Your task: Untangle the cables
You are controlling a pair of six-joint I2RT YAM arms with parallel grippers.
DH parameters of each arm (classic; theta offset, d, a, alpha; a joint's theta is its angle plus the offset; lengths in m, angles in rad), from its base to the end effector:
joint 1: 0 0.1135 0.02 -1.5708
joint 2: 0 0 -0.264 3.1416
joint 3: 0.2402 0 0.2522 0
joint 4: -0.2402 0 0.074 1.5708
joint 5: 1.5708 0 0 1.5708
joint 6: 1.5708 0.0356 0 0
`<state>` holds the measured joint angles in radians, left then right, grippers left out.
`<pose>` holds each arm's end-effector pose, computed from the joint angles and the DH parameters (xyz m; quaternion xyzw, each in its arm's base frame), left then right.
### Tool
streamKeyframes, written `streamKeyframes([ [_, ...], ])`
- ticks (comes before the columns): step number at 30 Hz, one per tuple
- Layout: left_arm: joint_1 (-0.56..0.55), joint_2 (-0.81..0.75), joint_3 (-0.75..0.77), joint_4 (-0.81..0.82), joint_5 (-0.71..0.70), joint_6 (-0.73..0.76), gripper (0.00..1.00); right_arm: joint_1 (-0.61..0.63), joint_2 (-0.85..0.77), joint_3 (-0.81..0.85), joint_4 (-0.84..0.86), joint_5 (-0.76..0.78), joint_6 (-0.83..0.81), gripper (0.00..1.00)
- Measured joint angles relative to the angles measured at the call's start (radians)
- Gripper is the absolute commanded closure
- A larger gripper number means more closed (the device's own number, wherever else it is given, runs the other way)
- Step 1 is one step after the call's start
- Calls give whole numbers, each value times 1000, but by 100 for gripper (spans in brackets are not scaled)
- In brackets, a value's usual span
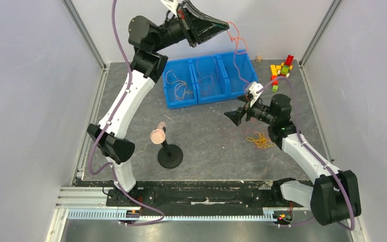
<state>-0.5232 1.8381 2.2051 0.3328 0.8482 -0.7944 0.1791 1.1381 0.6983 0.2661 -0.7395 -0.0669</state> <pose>0.3084 -0.2087 0.5748 0.3177 0.4314 -0.6431 0.5471 0.2469 0.0691 0.2858 -0.3182 0.6801 0.3099 0.5832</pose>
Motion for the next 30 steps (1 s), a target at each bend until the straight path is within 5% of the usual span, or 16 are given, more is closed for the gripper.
streamKeyframes([
  [3,-30,23,12,43,13,-43,98,76,44,-57,127,127,-3,67],
  [4,-37,32,21,48,18,-56,98,83,72,-57,152,164,-11,73],
  [9,-36,58,72,40,3,-68,98,60,180,-116,207,348,-34,74],
  [13,12,58,103,34,-36,-68,98,5,182,-201,160,402,-58,90],
  [17,56,55,113,32,-53,-68,98,-53,181,-227,70,420,-79,87],
  [24,128,69,174,4,-124,-67,98,-135,187,-227,-107,404,-200,67],
  [30,212,68,257,15,-211,-63,98,-244,224,-214,-217,356,-316,69],
])
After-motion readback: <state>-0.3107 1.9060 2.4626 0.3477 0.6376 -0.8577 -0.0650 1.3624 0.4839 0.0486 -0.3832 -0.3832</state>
